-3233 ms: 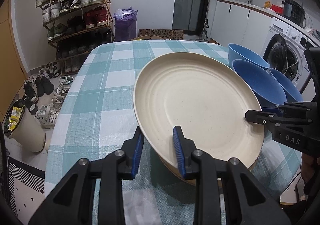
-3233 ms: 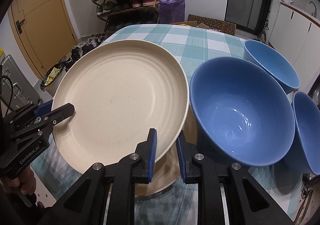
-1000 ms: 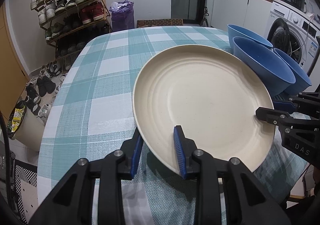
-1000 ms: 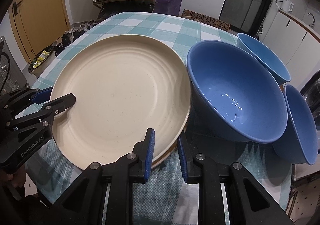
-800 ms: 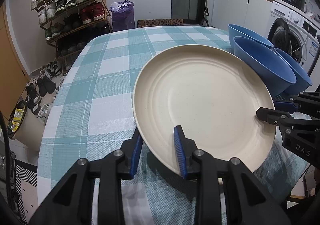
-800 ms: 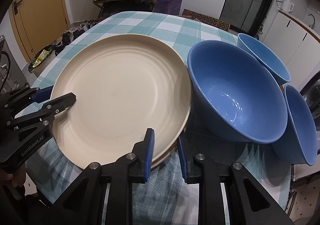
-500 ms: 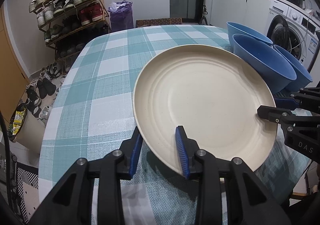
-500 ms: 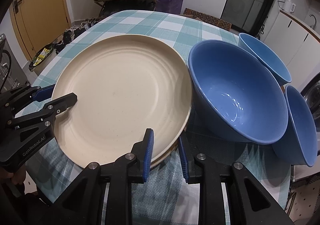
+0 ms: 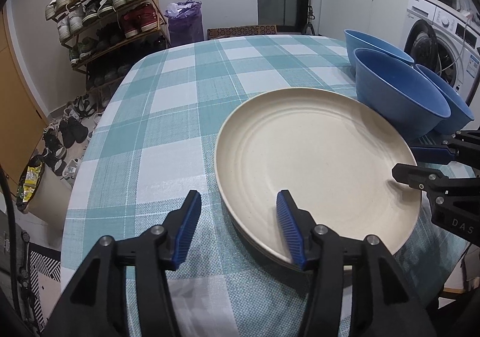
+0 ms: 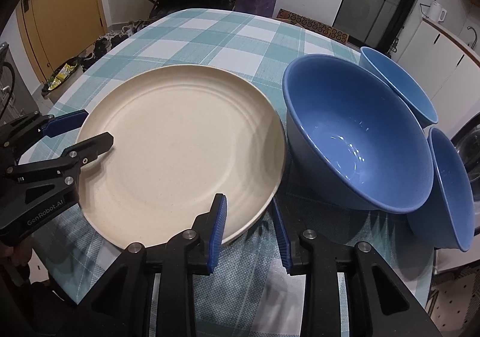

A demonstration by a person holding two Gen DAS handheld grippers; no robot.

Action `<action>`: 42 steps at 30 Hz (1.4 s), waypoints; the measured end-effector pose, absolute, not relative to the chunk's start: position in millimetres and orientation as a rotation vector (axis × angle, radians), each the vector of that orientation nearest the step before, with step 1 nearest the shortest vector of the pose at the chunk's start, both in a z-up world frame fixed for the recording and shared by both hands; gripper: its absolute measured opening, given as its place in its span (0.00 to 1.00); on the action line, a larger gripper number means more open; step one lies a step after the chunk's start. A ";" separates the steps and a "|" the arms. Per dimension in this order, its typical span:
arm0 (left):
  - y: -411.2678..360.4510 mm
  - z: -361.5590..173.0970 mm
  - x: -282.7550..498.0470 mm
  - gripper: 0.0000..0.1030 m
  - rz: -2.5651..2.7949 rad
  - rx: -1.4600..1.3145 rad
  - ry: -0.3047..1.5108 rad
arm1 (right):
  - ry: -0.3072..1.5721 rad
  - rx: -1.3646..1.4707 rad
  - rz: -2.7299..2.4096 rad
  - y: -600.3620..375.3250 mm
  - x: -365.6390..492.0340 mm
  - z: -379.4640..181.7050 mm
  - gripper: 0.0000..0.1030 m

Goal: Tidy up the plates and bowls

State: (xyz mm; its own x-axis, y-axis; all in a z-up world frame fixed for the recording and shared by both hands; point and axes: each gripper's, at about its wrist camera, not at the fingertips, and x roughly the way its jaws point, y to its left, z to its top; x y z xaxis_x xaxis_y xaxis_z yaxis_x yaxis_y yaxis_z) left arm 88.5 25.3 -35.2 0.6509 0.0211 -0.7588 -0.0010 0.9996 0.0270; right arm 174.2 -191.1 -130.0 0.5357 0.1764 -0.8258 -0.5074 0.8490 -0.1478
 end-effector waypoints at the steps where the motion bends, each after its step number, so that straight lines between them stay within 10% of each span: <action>1: 25.1 -35.5 88.4 0.52 0.010 0.024 0.861 | 0.922 -0.390 0.428 -191.8 174.6 -129.4 0.33; 8: 23.5 -32.6 87.9 0.60 -0.020 0.004 0.851 | 0.901 -0.343 0.491 -194.3 170.7 -122.6 0.47; 18: 21.5 -16.3 80.3 0.97 -0.053 -0.048 0.801 | 0.826 -0.255 0.562 -207.4 160.4 -98.3 0.78; 42: -13.8 40.8 85.5 1.00 -0.116 -0.066 0.707 | 0.668 -0.190 0.548 -258.6 150.2 -36.9 0.99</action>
